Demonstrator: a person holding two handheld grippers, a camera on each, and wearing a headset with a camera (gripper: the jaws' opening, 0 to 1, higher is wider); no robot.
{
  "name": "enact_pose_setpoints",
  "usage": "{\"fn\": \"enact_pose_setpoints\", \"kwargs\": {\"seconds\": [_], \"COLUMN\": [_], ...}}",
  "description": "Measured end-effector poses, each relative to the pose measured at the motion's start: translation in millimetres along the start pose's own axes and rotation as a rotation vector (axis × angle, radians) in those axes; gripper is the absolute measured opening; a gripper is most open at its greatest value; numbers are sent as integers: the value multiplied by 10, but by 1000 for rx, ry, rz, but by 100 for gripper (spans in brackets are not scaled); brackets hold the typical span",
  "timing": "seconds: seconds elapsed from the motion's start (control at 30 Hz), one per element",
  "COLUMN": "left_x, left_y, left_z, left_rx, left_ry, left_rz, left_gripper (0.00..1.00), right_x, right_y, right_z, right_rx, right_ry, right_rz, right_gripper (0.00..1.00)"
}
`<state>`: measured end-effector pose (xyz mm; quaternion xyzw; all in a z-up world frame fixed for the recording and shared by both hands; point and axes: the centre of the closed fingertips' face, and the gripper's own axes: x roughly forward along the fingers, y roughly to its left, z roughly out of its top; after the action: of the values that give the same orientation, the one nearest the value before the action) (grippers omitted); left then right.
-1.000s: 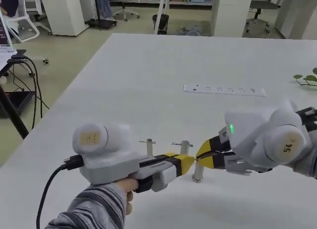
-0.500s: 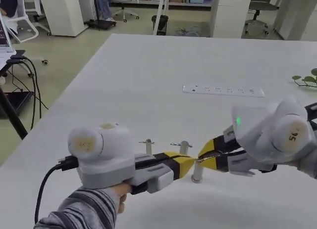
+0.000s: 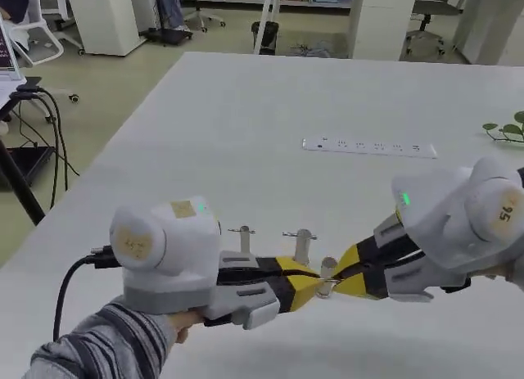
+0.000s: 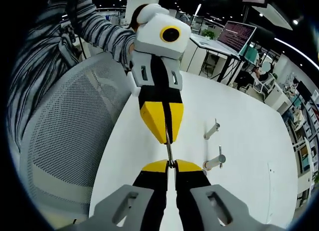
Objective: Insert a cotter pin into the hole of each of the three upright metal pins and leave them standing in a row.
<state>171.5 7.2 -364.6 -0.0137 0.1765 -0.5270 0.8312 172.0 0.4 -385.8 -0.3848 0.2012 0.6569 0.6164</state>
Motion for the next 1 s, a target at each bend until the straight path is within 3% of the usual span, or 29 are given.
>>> {"fn": "enact_pose_setpoints", "kwargs": {"seconds": [0.1,0.33,0.43,0.7,0.8,1.0], "left_x": [9,38,42,92,107,157], "left_y": [9,72,88,168,215,306], "left_z": [-45,-55,-84,-153,-163,-194], "left_rx": [10,59,78,124,147,133], "left_ry": [24,33,42,63,65,54], "left_rz": [12,74,90,162,203,269], "left_gripper": [0,1,6,24,26,28], "right_x": [-8,-3,-7,-25,-42,-65], "right_y": [-11,-35,-56,-134,-173,-248], "right_z": [-4,-32,-43,-155,-220,-377], "right_rx": [-27,-65,-74,-45,-28,2], "right_ry": [11,40,48,67,76,107], "right_rz": [-9,-29,-46,-88,-109,-145], "right_gripper": [0,0,0,0,0,0]}}
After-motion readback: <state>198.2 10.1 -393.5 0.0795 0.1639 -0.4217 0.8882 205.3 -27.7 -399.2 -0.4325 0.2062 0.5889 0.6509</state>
